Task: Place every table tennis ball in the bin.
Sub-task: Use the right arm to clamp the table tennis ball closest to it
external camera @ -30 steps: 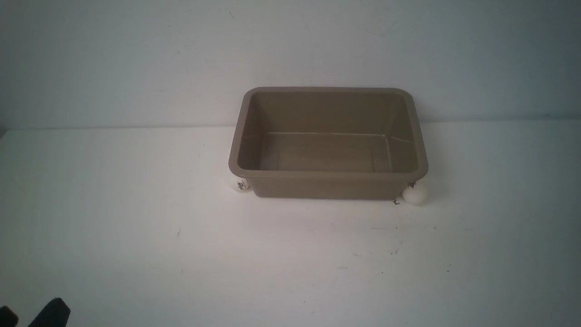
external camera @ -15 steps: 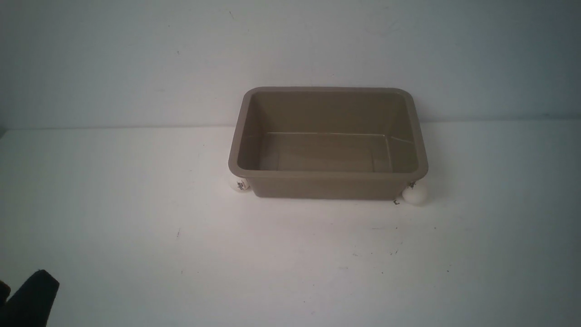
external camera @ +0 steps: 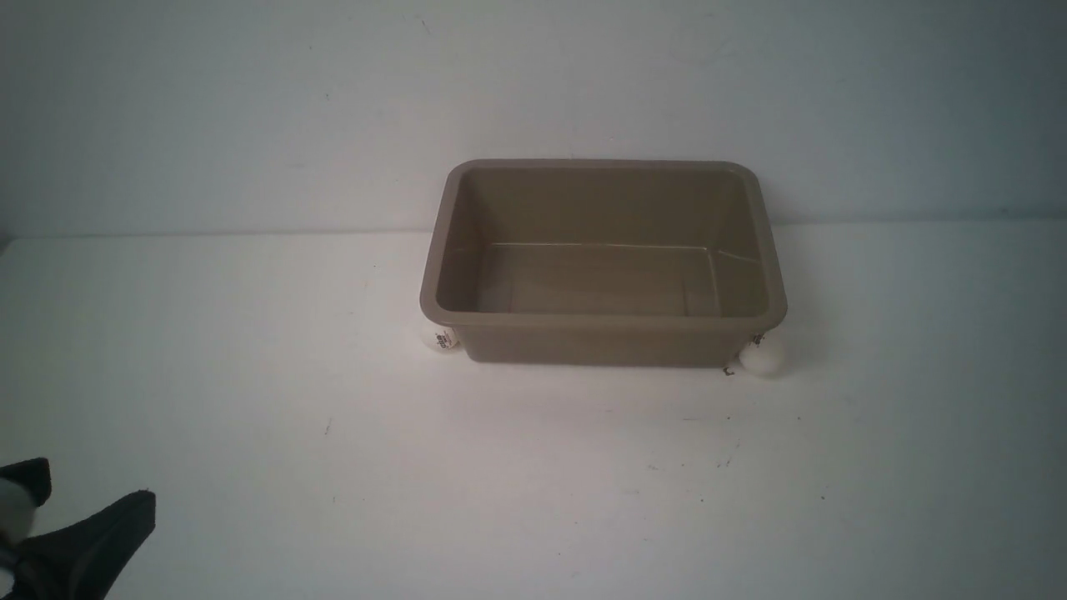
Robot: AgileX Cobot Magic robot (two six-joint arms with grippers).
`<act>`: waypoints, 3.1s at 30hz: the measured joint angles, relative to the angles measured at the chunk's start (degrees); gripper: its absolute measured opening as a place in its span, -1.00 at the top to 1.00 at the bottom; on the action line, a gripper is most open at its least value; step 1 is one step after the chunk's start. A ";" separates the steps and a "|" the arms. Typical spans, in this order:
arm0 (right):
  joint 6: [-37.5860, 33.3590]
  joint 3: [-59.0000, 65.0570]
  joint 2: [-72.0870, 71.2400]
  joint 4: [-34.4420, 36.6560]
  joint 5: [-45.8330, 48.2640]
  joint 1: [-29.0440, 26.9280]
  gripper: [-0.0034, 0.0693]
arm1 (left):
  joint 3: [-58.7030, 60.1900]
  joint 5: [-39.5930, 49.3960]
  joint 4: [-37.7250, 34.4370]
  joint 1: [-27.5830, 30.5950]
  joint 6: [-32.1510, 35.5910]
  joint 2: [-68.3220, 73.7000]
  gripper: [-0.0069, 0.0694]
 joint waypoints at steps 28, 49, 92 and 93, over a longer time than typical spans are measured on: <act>-31.48 -21.47 59.41 6.57 1.83 0.00 -0.56 | -3.82 -5.42 8.81 0.00 -0.67 13.32 -0.41; -62.59 -24.15 82.78 14.68 -10.25 0.00 -0.56 | -3.82 -5.42 8.81 0.00 -0.67 13.32 -0.41; -79.74 -25.20 93.54 48.35 -11.59 0.00 -0.56 | -3.82 -5.42 8.81 0.00 -0.85 13.32 -0.41; -79.87 -25.34 94.22 48.63 -11.20 0.00 -0.56 | -3.82 -5.42 8.81 0.00 -0.85 13.32 -0.41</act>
